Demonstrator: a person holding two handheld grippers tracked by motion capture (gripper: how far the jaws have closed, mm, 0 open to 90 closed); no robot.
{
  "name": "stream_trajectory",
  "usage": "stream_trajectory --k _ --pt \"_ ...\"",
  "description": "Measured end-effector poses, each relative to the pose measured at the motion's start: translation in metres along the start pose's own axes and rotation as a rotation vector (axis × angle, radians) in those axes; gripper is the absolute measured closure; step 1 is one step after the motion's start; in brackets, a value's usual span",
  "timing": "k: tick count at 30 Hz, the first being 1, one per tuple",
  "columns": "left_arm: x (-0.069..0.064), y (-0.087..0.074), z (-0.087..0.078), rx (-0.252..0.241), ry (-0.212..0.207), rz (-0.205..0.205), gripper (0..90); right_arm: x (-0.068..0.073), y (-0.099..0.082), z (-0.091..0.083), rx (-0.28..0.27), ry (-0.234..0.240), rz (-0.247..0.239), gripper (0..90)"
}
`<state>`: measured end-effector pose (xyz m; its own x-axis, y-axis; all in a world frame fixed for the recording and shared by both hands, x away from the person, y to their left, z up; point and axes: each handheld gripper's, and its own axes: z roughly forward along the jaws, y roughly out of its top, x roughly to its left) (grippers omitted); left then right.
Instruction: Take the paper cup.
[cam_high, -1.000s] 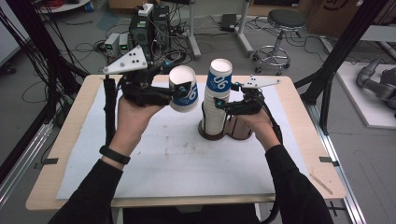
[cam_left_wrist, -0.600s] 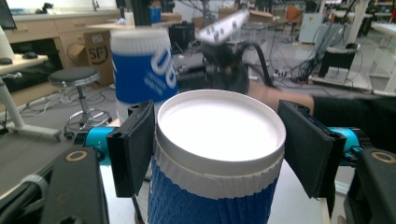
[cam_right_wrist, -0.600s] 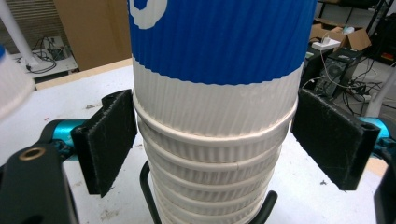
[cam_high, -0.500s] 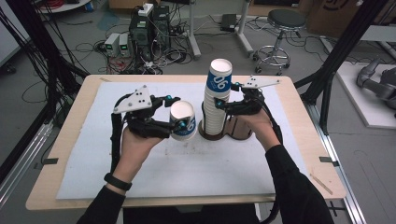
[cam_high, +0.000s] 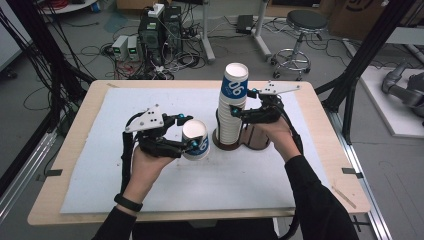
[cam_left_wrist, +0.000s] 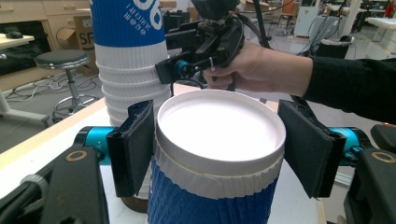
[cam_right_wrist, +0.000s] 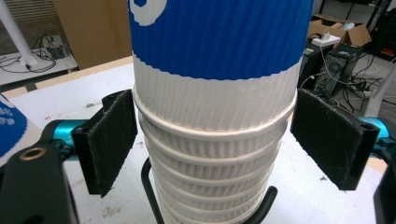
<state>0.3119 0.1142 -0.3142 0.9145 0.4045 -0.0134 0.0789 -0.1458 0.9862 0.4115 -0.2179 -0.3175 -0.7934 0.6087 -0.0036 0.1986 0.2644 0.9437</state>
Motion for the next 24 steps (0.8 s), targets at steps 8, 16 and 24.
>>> stream_trajectory --k 8,16,24 --pt "0.005 -0.010 0.001 0.008 -0.005 -0.034 30.0 0.000 0.001 -0.010 0.004 0.008 0.010 15.0" --pt "0.006 -0.011 -0.003 0.004 -0.008 -0.033 30.0 0.003 0.002 -0.031 -0.017 -0.002 0.005 15.1" --pt "0.008 -0.011 -0.009 -0.012 -0.004 -0.042 30.0 0.018 -0.002 -0.052 -0.046 0.024 -0.015 15.1"
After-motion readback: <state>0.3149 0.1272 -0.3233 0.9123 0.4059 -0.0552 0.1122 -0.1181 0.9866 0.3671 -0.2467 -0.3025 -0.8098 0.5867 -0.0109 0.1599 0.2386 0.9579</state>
